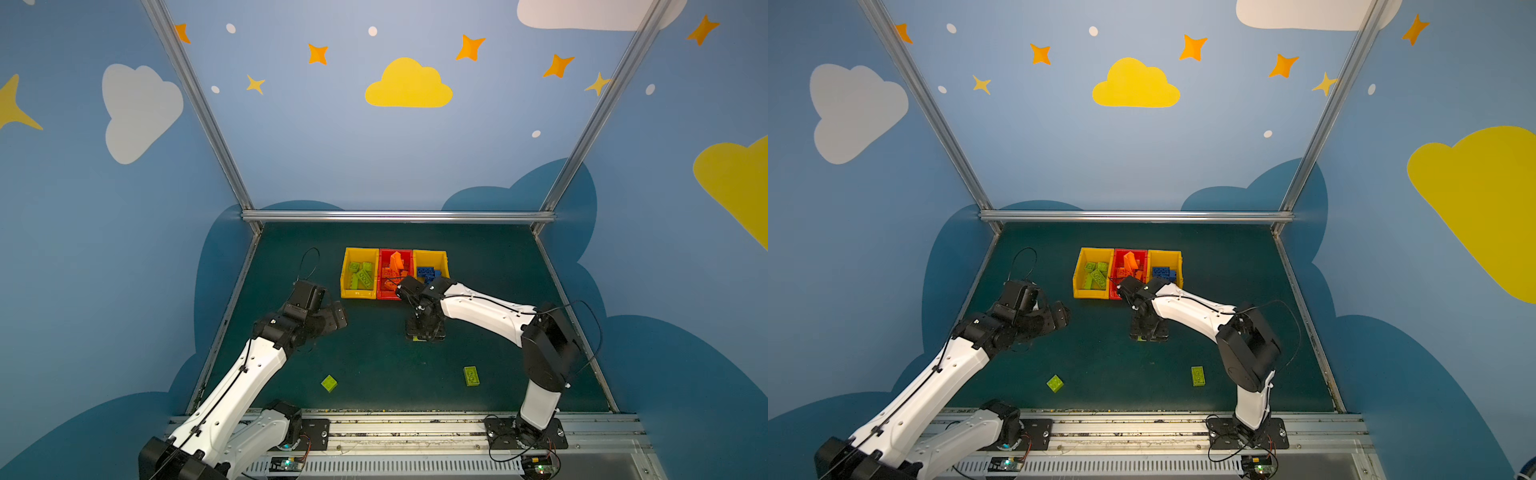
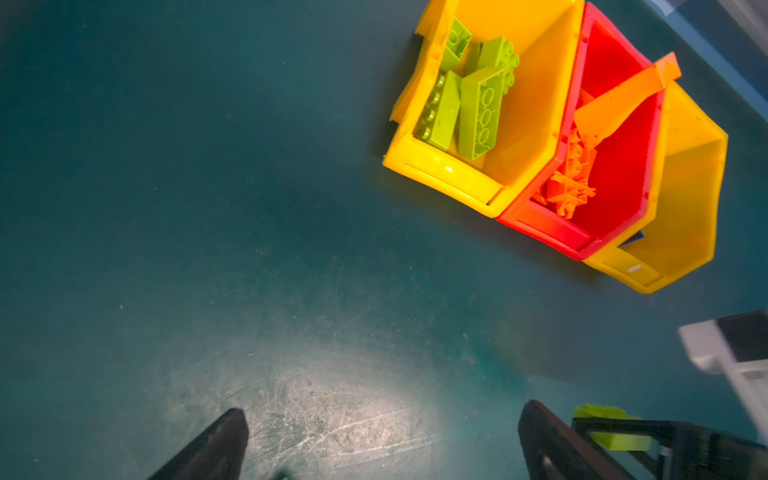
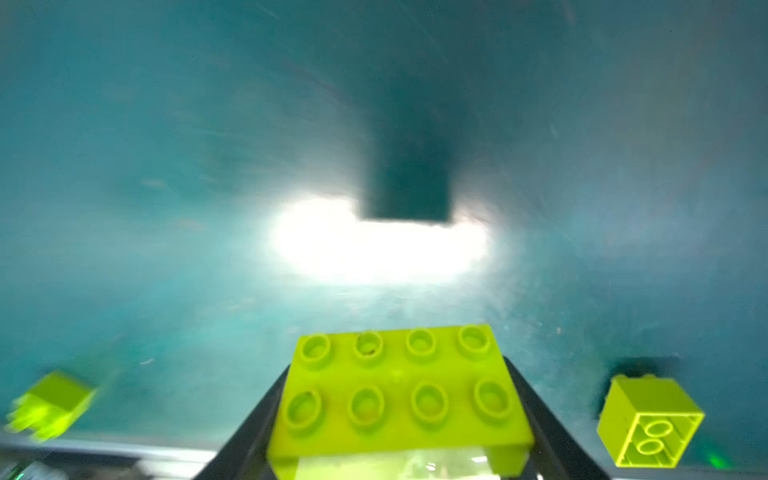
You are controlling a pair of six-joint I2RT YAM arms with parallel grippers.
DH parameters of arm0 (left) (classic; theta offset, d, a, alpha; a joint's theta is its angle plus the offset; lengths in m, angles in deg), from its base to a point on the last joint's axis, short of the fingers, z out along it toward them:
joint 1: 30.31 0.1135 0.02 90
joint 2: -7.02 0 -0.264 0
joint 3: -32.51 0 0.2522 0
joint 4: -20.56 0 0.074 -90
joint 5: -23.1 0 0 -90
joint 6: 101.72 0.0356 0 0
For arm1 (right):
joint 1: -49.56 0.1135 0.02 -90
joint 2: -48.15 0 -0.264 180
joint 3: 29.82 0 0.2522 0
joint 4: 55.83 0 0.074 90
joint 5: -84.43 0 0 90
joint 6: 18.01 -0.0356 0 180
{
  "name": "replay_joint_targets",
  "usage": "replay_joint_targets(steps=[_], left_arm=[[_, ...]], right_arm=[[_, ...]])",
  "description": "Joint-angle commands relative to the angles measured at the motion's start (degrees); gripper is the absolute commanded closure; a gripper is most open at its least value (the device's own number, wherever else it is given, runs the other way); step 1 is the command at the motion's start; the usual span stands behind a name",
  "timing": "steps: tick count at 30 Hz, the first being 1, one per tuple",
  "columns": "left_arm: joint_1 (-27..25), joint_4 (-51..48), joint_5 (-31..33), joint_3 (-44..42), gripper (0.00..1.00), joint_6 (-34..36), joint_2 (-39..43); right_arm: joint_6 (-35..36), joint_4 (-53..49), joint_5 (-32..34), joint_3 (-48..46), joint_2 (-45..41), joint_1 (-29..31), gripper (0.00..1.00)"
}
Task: Sort the legos into containers by color
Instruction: 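Carry the lime-green 2x4 brick into the yellow bin and open the right gripper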
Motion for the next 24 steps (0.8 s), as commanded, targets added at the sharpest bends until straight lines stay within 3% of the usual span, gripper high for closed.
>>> replay_joint_targets(steps=[1, 10, 16, 24], left_arm=[[1.84, -0.82, 2.27, 1.08, 0.0, 0.32, 0.05], [7.67, -4.04, 3.1, 1.3, 0.0, 0.82, 1.43], [11.42, -5.78, 4.4, 3.15, 0.0, 2.6, 0.31], [16.98, -6.75, 3.93, 6.59, 0.0, 5.13, -1.72]], right_arm=[[5.86, -4.16, 0.07, 8.51, 3.85, -0.62, 0.61], [15.69, -6.94, -7.39, 38.07, 19.42, -4.07, 0.62], [20.31, 1.5, -12.5, 49.14, 26.62, -6.07, 0.61], [20.86, 12.45, -17.14, 62.09, 37.39, -9.45, 0.6]])
